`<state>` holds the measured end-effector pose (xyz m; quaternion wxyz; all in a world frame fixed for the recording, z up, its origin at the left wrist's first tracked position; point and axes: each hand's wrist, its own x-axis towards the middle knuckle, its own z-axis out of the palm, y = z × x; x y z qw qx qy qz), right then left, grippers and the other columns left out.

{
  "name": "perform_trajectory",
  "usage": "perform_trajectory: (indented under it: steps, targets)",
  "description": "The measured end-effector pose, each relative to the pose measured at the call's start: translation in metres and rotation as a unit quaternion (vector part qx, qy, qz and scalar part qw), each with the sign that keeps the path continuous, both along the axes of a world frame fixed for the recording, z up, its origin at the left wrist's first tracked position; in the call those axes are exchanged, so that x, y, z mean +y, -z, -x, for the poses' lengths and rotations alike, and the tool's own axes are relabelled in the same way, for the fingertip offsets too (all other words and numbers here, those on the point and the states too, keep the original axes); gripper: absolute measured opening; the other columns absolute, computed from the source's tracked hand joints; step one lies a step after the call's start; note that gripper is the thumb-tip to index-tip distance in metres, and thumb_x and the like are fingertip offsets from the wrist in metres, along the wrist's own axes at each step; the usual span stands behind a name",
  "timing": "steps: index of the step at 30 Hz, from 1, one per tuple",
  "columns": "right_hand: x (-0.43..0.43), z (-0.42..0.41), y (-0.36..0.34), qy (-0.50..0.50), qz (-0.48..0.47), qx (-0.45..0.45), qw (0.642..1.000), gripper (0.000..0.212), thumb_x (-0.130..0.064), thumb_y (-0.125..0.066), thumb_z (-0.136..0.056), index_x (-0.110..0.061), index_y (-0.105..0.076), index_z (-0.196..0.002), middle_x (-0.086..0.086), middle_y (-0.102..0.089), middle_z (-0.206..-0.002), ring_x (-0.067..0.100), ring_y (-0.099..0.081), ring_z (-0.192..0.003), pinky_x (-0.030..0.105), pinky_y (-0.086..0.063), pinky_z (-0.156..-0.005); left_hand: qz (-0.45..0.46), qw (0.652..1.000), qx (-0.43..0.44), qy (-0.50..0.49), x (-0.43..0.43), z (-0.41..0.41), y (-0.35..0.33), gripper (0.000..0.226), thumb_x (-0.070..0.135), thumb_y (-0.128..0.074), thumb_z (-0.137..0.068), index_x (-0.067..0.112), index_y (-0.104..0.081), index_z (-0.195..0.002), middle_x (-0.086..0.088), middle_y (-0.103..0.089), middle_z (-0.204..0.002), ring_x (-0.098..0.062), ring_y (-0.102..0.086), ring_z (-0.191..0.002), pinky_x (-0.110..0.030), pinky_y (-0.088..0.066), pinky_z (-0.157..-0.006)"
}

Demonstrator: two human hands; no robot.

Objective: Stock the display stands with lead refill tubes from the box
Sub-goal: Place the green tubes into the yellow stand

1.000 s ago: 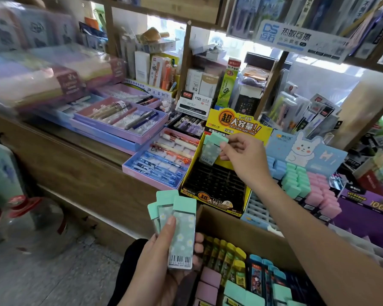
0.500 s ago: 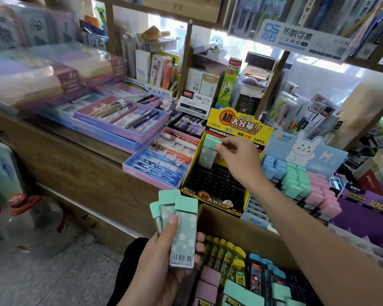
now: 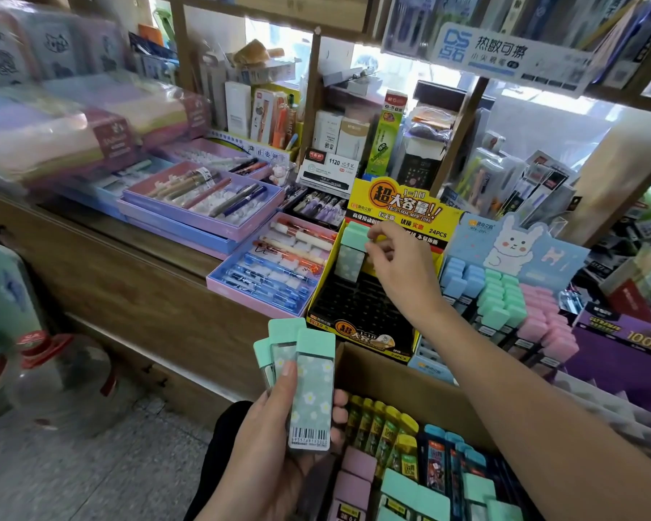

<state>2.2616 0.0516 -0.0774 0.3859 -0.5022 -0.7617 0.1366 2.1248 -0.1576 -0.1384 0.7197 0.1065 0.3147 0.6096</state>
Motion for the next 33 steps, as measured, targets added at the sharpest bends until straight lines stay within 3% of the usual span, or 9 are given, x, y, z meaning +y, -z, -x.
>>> perform_trajectory:
  steps: [3, 5, 6, 10, 14, 16, 23, 29, 33]
  targets:
    - [-0.01, -0.004, -0.003, 0.008, 0.013, 0.004, 1.0, 0.025, -0.012, -0.064, -0.099, -0.017, -0.072, -0.122, -0.006, -0.071, -0.098, 0.001, -0.064, -0.085, 0.026, -0.059, -0.084, -0.002, 1.0, 0.0, 0.009, 0.0, -0.001, -0.002, 0.055, 0.046, -0.07, -0.074, 0.003, -0.075, -0.108, -0.028, -0.065, -0.089, -0.029, -0.063, -0.064, -0.034, -0.052, -0.051]
    - [-0.025, -0.008, -0.004, -0.008, 0.04, 0.028, 0.999, 0.022, -0.011, -0.066, -0.098, -0.017, -0.075, -0.117, -0.01, -0.071, -0.098, -0.007, -0.062, -0.084, 0.007, -0.05, -0.076, -0.002, 1.0, 0.009, 0.008, -0.001, -0.001, -0.002, 0.055, 0.046, -0.069, -0.075, 0.002, -0.075, -0.108, -0.029, -0.066, -0.09, -0.031, -0.064, -0.065, -0.035, -0.053, -0.052]
    - [-0.034, -0.009, -0.004, -0.024, 0.065, 0.043, 0.997, 0.019, -0.012, -0.067, -0.098, -0.018, -0.076, -0.113, -0.011, -0.072, -0.096, -0.009, -0.063, -0.082, 0.005, -0.048, -0.072, -0.001, 1.0, 0.017, 0.005, -0.001, -0.002, -0.002, 0.055, 0.046, -0.069, -0.076, 0.002, -0.075, -0.107, -0.03, -0.066, -0.091, -0.032, -0.065, -0.066, -0.035, -0.054, -0.053]
    - [-0.079, -0.019, 0.002, -0.108, 0.192, 0.115, 0.969, 0.01, -0.021, -0.069, -0.097, -0.024, -0.077, -0.102, -0.008, -0.078, -0.086, 0.004, -0.07, -0.068, 0.012, -0.05, -0.057, 0.002, 0.999, 0.045, 0.003, -0.002, -0.003, -0.001, 0.057, 0.047, -0.069, -0.074, 0.0, -0.075, -0.106, -0.032, -0.069, -0.096, -0.034, -0.069, -0.071, -0.039, -0.06, -0.06]
    - [-0.11, -0.025, 0.016, -0.147, 0.291, 0.14, 0.935, 0.011, -0.037, -0.072, -0.094, -0.031, -0.076, -0.102, -0.008, -0.079, -0.092, 0.01, -0.07, -0.067, 0.017, -0.05, -0.055, 0.004, 0.998, 0.063, 0.001, -0.003, -0.003, 0.0, 0.057, 0.047, -0.071, -0.074, 0.003, -0.074, -0.11, -0.034, -0.07, -0.105, -0.037, -0.073, -0.082, -0.042, -0.062, -0.067]
    - [-0.118, -0.024, 0.022, -0.158, 0.332, 0.176, 0.913, 0.015, -0.035, -0.078, -0.091, -0.027, -0.076, -0.104, -0.004, -0.079, -0.092, 0.01, -0.069, -0.067, 0.018, -0.05, -0.055, 0.007, 0.997, 0.08, 0.001, -0.003, -0.003, 0.001, 0.055, 0.048, -0.071, -0.075, 0.006, -0.075, -0.111, -0.034, -0.07, -0.11, -0.038, -0.074, -0.087, -0.042, -0.061, -0.07]
    - [-0.129, -0.016, 0.028, -0.139, 0.373, 0.27, 0.876, 0.017, -0.02, -0.084, -0.086, -0.016, -0.076, -0.101, 0.004, -0.079, -0.091, 0.011, -0.072, -0.075, 0.018, -0.051, -0.058, 0.019, 0.995, 0.103, -0.007, -0.003, -0.006, -0.002, 0.058, 0.043, -0.071, -0.074, 0.0, -0.072, -0.114, -0.035, -0.07, -0.107, -0.043, -0.074, -0.083, -0.044, -0.062, -0.064]
    - [-0.125, -0.019, 0.027, -0.137, 0.38, 0.289, 0.868, 0.015, -0.018, -0.083, -0.087, -0.016, -0.076, -0.1, 0.005, -0.077, -0.085, 0.011, -0.062, -0.065, 0.022, -0.046, -0.054, 0.023, 0.995, 0.097, 0.001, -0.005, -0.003, -0.003, 0.053, 0.045, -0.074, -0.073, 0.009, -0.075, -0.112, -0.03, -0.071, -0.114, -0.045, -0.072, -0.1, -0.05, -0.06, -0.076]
    - [-0.111, -0.026, 0.018, -0.135, 0.363, 0.332, 0.86, 0.018, -0.013, -0.082, -0.086, -0.009, -0.074, -0.101, 0.008, -0.076, -0.082, 0.014, -0.061, -0.064, 0.022, -0.047, -0.053, 0.025, 0.997, 0.069, -0.006, -0.002, -0.002, 0.001, 0.05, 0.039, -0.073, -0.077, 0.016, -0.071, -0.121, -0.026, -0.069, -0.122, -0.047, -0.069, -0.107, -0.053, -0.059, -0.08]
